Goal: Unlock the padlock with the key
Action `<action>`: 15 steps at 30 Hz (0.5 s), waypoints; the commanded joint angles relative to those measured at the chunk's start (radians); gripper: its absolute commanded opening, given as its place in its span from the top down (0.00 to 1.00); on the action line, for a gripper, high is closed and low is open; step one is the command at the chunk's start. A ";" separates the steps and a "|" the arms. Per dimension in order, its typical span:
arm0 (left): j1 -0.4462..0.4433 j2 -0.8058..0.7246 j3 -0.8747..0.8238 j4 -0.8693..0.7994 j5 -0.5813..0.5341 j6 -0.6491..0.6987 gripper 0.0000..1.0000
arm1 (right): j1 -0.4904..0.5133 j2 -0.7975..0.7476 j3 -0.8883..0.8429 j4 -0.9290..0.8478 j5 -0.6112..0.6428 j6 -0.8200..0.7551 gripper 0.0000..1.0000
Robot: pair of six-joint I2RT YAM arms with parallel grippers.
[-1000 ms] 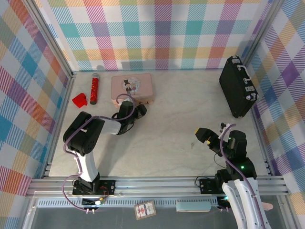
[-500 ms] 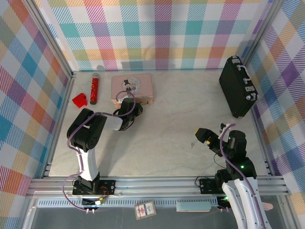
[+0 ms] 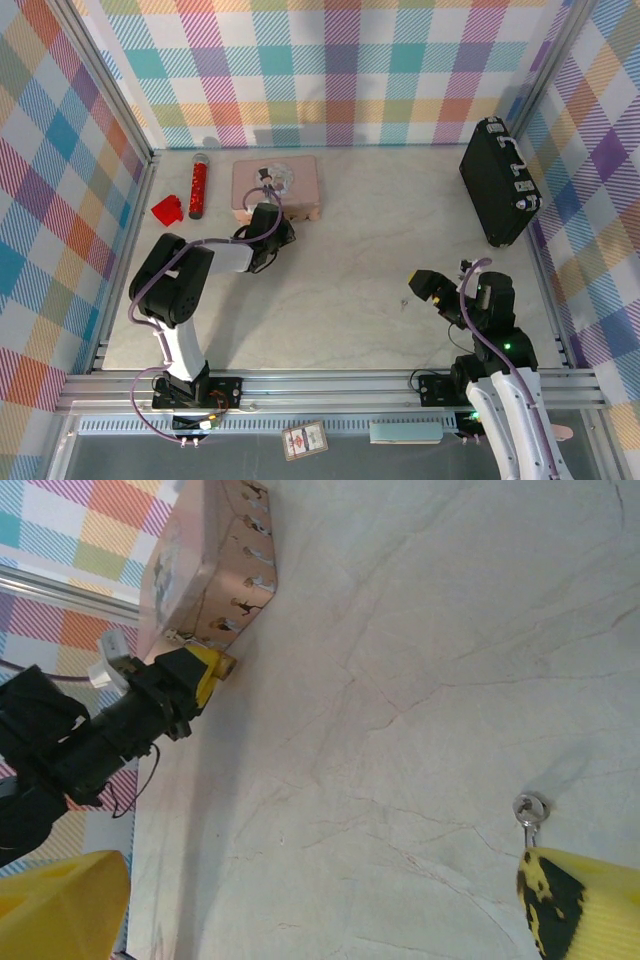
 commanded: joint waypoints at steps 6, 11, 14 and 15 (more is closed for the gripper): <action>-0.046 -0.147 -0.048 -0.249 -0.019 0.091 0.91 | 0.008 0.067 0.000 -0.017 -0.027 -0.001 0.01; -0.126 -0.197 -0.064 -0.353 -0.021 0.081 0.91 | 0.010 0.122 0.039 -0.030 -0.035 -0.031 0.01; -0.188 -0.218 -0.063 -0.394 -0.032 0.078 0.91 | 0.011 0.151 0.051 -0.028 -0.022 -0.030 0.01; -0.211 -0.222 -0.065 -0.400 -0.035 0.070 0.91 | 0.011 0.161 0.051 -0.020 -0.023 -0.025 0.01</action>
